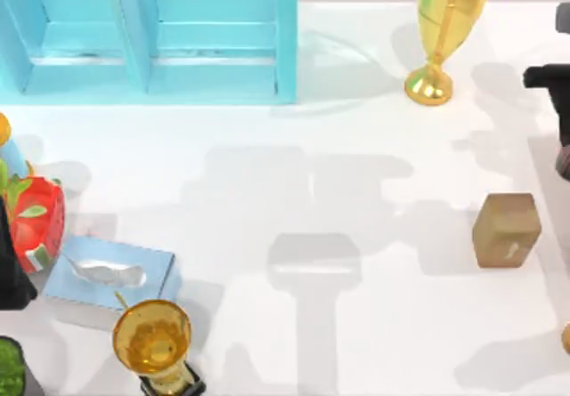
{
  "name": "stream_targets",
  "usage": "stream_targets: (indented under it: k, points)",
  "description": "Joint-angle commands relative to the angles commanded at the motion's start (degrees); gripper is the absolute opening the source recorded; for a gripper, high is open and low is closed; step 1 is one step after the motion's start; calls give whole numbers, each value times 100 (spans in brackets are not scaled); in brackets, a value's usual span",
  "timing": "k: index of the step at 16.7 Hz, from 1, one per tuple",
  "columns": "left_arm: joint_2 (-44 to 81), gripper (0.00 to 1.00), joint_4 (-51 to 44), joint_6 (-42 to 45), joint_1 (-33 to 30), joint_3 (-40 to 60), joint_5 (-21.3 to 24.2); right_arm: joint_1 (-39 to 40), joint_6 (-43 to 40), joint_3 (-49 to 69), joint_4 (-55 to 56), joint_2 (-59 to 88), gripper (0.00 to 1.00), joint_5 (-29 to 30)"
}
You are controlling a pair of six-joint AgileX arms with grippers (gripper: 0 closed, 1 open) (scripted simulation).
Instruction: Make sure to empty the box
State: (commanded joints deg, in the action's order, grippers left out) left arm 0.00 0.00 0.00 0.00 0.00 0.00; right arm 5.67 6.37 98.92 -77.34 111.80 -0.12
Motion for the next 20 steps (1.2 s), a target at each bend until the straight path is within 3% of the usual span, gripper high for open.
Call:
stream_targets:
  k: [5, 9, 20]
  points:
    - [0, 100, 0, 0, 0, 0, 0, 2309, 2322, -1374, 657, -473, 0, -3]
    - [0, 100, 0, 0, 0, 0, 0, 3514, 3527, -2416, 1290, -1008, 0, -3]
    - [0, 100, 0, 0, 0, 0, 0, 3795, 3830, -2914, 1843, -1087, 0, -8]
